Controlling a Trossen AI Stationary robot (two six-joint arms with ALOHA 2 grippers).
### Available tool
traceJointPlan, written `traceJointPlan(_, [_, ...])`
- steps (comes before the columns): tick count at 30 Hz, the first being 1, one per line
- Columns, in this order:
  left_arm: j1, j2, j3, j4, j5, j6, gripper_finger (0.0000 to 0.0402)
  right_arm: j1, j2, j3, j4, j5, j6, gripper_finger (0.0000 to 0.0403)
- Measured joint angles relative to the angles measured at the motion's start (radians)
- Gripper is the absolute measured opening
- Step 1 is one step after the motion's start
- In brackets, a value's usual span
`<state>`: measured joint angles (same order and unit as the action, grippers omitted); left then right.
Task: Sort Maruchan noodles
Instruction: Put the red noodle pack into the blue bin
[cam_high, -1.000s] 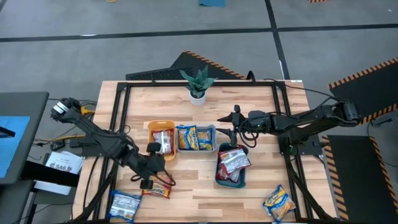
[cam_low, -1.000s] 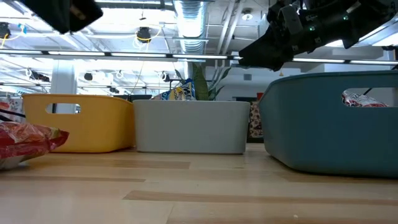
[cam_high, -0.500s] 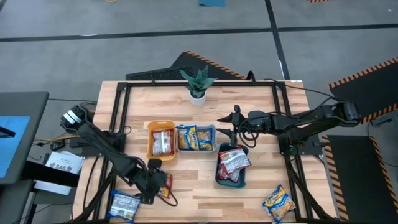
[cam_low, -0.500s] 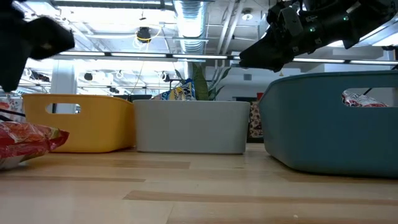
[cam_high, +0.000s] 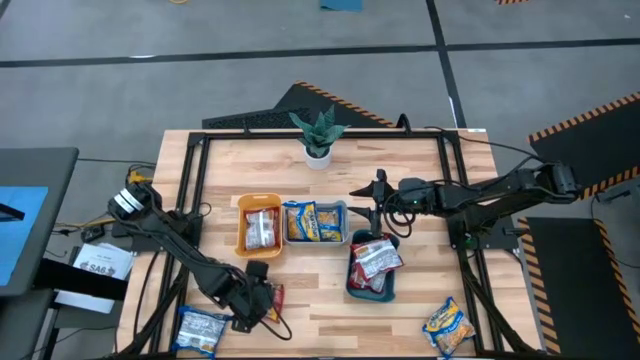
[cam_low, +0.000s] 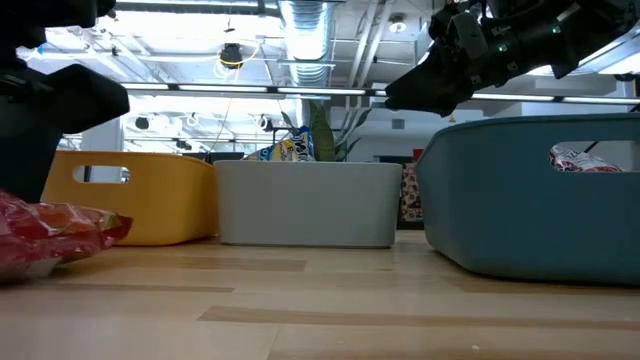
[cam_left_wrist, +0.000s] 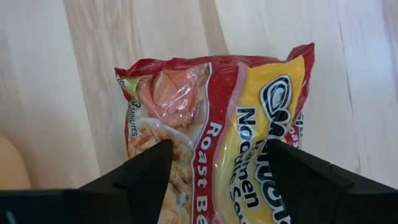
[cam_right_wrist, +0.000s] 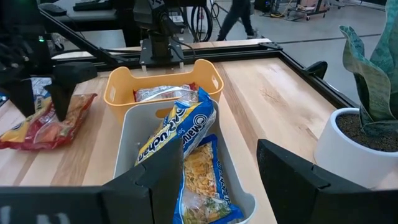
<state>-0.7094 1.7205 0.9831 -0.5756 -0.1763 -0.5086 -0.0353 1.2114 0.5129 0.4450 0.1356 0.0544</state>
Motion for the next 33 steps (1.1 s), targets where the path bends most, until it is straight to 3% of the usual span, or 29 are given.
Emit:
traceJointPlan(4, [0.001,0.005,0.001,-0.003,-0.025,-0.006,0.0206,0.000,0.000,0.000,-0.001,0.000,0.004,0.0226])
traceJointPlan(9, [0.004,0.005,-0.001,-0.020,-0.042,-0.013,0.0052,0.000,0.000,0.000,-0.004,0.000,0.005,0.0226])
traceJointPlan(11, [0.008,0.005,0.000,-0.023,-0.055,-0.039,0.0018,0.000,0.000,0.000,-0.004,0.000,0.006,0.0226])
traceJointPlan(21, [0.014,0.001,0.167,-0.185,-0.152,0.070,0.0001,0.000,0.000,0.000,-0.004,0.000,0.008,0.0226])
traceJointPlan(28, [0.018,-0.122,0.179,-0.174,-0.232,0.130,0.0001,0.000,0.000,0.000,-0.011,0.000,0.008,0.0226])
traceJointPlan(33, [0.029,-0.210,0.180,-0.079,-0.258,0.242,0.0001,0.000,0.000,0.000,-0.012,0.000,0.008,0.0226])
